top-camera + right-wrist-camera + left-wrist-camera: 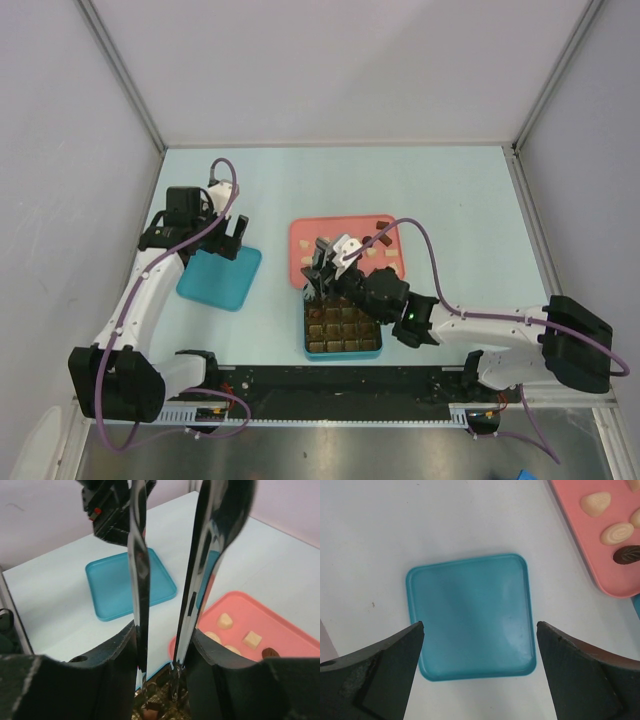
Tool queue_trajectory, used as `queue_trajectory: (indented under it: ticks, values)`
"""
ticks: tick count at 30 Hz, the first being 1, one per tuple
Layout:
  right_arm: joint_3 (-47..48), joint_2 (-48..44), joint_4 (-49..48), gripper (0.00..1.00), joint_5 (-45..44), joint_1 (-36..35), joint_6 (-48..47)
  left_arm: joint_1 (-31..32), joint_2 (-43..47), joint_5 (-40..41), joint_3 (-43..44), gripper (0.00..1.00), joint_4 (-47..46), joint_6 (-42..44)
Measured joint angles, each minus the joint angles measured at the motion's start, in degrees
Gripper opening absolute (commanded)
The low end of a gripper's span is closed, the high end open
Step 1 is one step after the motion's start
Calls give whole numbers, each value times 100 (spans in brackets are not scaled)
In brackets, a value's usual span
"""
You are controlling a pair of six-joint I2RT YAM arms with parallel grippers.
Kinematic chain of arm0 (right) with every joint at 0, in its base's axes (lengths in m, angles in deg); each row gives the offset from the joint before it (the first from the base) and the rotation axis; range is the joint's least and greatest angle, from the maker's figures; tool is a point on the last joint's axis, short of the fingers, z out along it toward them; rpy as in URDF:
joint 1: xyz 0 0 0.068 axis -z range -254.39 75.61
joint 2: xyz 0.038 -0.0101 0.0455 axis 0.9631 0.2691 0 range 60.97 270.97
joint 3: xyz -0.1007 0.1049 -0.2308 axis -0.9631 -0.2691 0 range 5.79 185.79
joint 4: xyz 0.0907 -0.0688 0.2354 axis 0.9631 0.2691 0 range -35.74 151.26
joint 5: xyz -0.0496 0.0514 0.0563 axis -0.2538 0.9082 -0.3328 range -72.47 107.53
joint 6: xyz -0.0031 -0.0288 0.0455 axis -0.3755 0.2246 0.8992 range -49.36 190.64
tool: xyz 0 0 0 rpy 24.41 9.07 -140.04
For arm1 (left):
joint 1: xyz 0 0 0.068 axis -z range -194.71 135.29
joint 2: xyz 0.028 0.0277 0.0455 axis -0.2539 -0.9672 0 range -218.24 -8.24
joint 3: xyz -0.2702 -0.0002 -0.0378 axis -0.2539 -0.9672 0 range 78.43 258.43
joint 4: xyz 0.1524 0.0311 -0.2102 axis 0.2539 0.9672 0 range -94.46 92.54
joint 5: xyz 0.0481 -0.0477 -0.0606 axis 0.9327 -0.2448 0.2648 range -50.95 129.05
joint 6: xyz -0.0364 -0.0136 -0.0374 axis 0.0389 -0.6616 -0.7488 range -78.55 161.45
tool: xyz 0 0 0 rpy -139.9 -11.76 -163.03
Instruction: Pack the chocolate
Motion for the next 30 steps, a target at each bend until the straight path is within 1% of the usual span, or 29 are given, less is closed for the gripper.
queue_trajectory:
  ticks: [5, 9, 13, 18, 23, 30]
  values:
    - [0, 0, -125, 42, -9, 210, -114, 0, 0, 0, 0, 100, 0, 2]
    - [-7, -9, -275, 37, 0, 446, -245, 0, 0, 2, 0, 100, 2, 2]
    - [-7, -11, -522, 35, 11, 1137, -428, 0, 0, 0, 0, 100, 2, 2]
    - [-7, 39, -879, 34, 22, 2249, -549, 0, 0, 0, 0, 100, 2, 2]
    - [24, 590, -1296, 35, 101, 3064, -575, 0, 0, 2, 0, 100, 4, 2]
    - [284, 1550, -1373, 37, 273, 3657, -570, 0, -4, 2, 0, 100, 4, 2]
